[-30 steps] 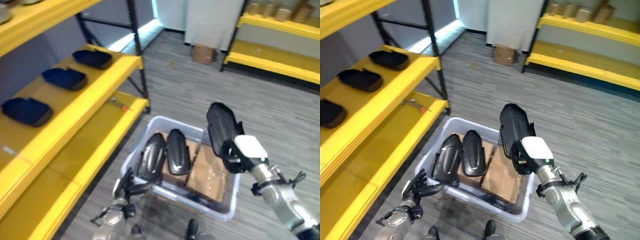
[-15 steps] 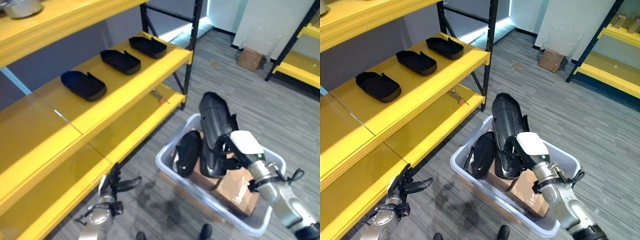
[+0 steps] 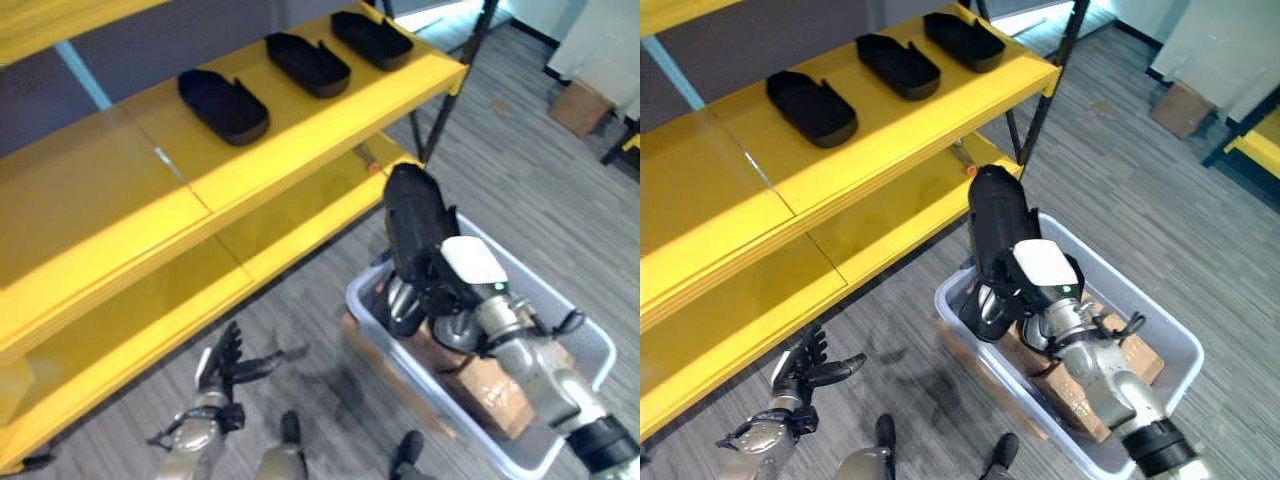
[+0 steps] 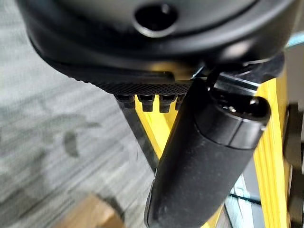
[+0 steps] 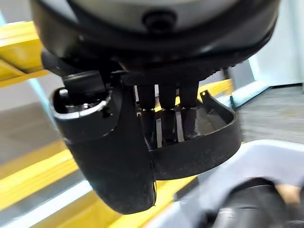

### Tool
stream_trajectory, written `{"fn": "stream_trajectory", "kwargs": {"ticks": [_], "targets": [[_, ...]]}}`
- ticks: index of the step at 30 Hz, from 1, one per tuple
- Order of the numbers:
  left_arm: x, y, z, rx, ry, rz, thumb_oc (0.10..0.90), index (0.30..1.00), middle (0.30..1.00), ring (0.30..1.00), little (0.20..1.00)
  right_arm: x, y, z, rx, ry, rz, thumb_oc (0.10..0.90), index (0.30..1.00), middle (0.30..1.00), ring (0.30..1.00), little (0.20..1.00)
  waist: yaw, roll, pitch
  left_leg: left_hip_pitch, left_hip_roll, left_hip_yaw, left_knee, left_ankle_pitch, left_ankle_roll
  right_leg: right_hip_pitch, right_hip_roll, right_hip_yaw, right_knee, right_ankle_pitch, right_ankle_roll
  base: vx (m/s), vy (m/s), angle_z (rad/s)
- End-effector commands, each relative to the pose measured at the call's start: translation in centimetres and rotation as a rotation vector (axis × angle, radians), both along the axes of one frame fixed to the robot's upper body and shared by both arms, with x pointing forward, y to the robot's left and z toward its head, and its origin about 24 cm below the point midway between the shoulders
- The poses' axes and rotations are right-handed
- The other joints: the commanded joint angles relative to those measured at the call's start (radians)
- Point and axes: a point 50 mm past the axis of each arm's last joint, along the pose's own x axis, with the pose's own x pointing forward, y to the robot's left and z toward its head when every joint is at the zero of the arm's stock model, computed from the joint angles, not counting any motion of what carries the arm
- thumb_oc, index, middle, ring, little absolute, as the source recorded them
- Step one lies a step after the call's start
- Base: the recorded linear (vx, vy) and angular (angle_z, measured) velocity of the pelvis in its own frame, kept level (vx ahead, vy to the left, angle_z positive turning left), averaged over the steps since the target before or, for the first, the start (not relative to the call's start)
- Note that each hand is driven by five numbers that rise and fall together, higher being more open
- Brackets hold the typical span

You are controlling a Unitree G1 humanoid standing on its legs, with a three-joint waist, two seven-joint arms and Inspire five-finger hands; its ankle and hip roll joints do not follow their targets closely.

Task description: Move parts from the plastic box to the shelf.

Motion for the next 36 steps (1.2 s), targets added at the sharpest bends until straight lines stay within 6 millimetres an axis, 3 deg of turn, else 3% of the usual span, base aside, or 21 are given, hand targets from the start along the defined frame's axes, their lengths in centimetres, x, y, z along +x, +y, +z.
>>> {"fn": "stream_trajectory", "kwargs": {"ticks": [1,4,5,6,7,8,9,12,15,19,28,31,33,36], "targets": [[2.4,0.6,4.8,0.091,-0.253,-0.038,0.9,1.0,1.0,1.0,1.0,1.4,1.1,5.8,0.008,-0.256,0.069,0.4,0.3,0.3,0.3,0.3,0.015,0.022,-0.064,0.014,-0.065,-0.037,0.014,-0.086,0.054,-0.001,0.011,0.1,0.015,-0.013,0.166,0.06,0.185,0.06],[2.5,0.6,5.1,0.101,-0.26,-0.049,0.9,1.0,1.0,1.0,1.0,1.4,1.0,5.6,0.002,-0.245,0.063,0.4,0.3,0.3,0.3,0.3,0.013,0.031,-0.063,0.025,-0.078,-0.053,0.007,-0.089,0.069,-0.003,0.003,0.129,0.06,-0.013,0.162,0.04,0.127,0.25],[2.5,0.5,5.0,0.107,-0.257,-0.057,0.9,1.0,1.0,1.0,1.0,1.3,0.9,5.5,0.004,-0.239,0.063,0.4,0.3,0.3,0.3,0.3,0.001,0.039,-0.066,0.035,-0.085,-0.067,-0.014,-0.078,0.075,-0.013,0.016,0.183,0.084,-0.019,0.149,0.11,0.162,0.45],[2.7,0.4,5.0,0.104,-0.257,-0.068,0.9,1.0,1.0,1.0,1.0,1.3,0.9,5.5,0.006,-0.242,0.06,0.4,0.3,0.3,0.3,0.3,-0.03,0.06,-0.062,0.065,-0.085,-0.096,-0.056,-0.058,0.083,-0.067,0.081,0.317,0.128,-0.048,0.12,0.11,0.161,0.36],[2.7,0.4,5.0,0.104,-0.258,-0.068,0.9,1.0,1.0,1.0,1.0,1.3,0.9,5.5,0.006,-0.242,0.06,0.4,0.3,0.3,0.3,0.3,-0.029,0.06,-0.063,0.064,-0.085,-0.095,-0.058,-0.057,0.083,-0.07,0.08,0.319,0.129,-0.048,0.12,0.13,0.153,0.4],[2.8,0.3,4.9,0.105,-0.254,-0.073,0.9,1.0,1.0,1.0,1.0,1.1,0.9,5.6,0.017,-0.248,0.061,0.4,0.3,0.3,0.3,0.3,-0.044,0.067,-0.056,0.08,-0.084,-0.108,-0.071,-0.048,0.086,-0.091,0.135,0.369,0.159,-0.094,0.101,0.11,0.127,0.76],[2.7,0.2,4.8,0.116,-0.244,-0.083,0.9,1.0,1.0,1.0,1.0,0.9,1.1,5.6,0.035,-0.252,0.071,0.4,0.3,0.3,0.3,0.3,-0.049,0.067,-0.051,0.11,-0.085,-0.101,-0.093,-0.042,0.091,-0.125,0.22,0.354,0.19,-0.163,0.077,0.14,0.16,0.46],[2.7,-0.3,4.6,0.109,-0.231,-0.102,0.9,1.0,1.0,1.0,1.0,0.6,0.8,5.3,0.062,-0.238,0.071,0.4,0.3,0.3,0.3,0.3,-0.074,0.057,-0.043,0.149,-0.112,-0.118,-0.117,-0.041,0.096,-0.154,0.344,0.351,0.225,-0.222,0.052,0.11,0.084,-0.02],[2.7,-0.9,4.2,0.093,-0.222,-0.116,0.9,1.0,1.0,1.0,1.0,0.4,0.1,5.2,0.063,-0.23,0.055,0.4,0.3,0.3,0.3,0.3,-0.094,0.053,-0.05,0.163,-0.126,-0.144,-0.124,-0.032,0.089,-0.136,0.405,0.452,0.204,-0.239,0.031,0.1,0.009,0.5],[2.5,-1.2,4.1,0.071,-0.229,-0.103,0.9,1.0,1.0,1.0,1.0,0.0,-0.2,5.3,0.078,-0.243,0.049,0.4,0.3,0.3,0.3,0.3,-0.086,0.063,-0.074,0.165,-0.116,-0.177,-0.141,-0.011,0.073,-0.093,0.41,0.524,0.154,-0.225,0.029,0.07,-0.099,0.22],[2.1,-1.7,3.3,0.036,-0.199,-0.101,0.9,1.0,1.0,1.0,1.0,-0.8,-0.9,5.2,0.081,-0.239,0.043,0.4,0.3,0.3,0.3,0.3,-0.083,0.065,-0.102,0.181,-0.104,-0.232,-0.094,-0.036,0.059,-0.018,0.399,0.524,0.1,-0.236,-0.001,0.1,-0.13,0.23],[2.3,-1.9,3.4,0.024,-0.206,-0.1,0.9,1.0,1.0,1.0,1.0,-0.9,-0.9,5.8,0.086,-0.262,0.056,0.4,0.3,0.3,0.3,0.3,-0.084,0.064,-0.086,0.153,-0.107,-0.244,-0.007,-0.049,0.042,-0.01,0.391,0.512,0.106,-0.247,-0.014,0.01,-0.092,0.25],[2.4,-2.3,3.4,0.012,-0.214,-0.108,0.9,1.0,1.0,1.0,1.0,-0.8,-0.9,6.3,0.086,-0.281,0.066,0.4,0.3,0.3,0.3,0.3,-0.088,0.065,-0.06,0.088,-0.122,-0.239,0.139,-0.049,0.017,-0.005,0.383,0.492,0.111,-0.251,-0.024,-0.06,-0.085,0.28],[2.5,-2.6,3.3,-0.012,-0.216,-0.107,0.9,1.0,1.0,1.0,1.0,-0.7,-1.1,6.7,0.062,-0.297,0.062,0.4,0.3,0.3,0.3,0.3,-0.083,0.06,-0.033,0.009,-0.125,-0.23,0.284,-0.014,-0.015,0.011,0.366,0.463,0.107,-0.248,-0.037,-0.04,-0.044,0.67]]}}
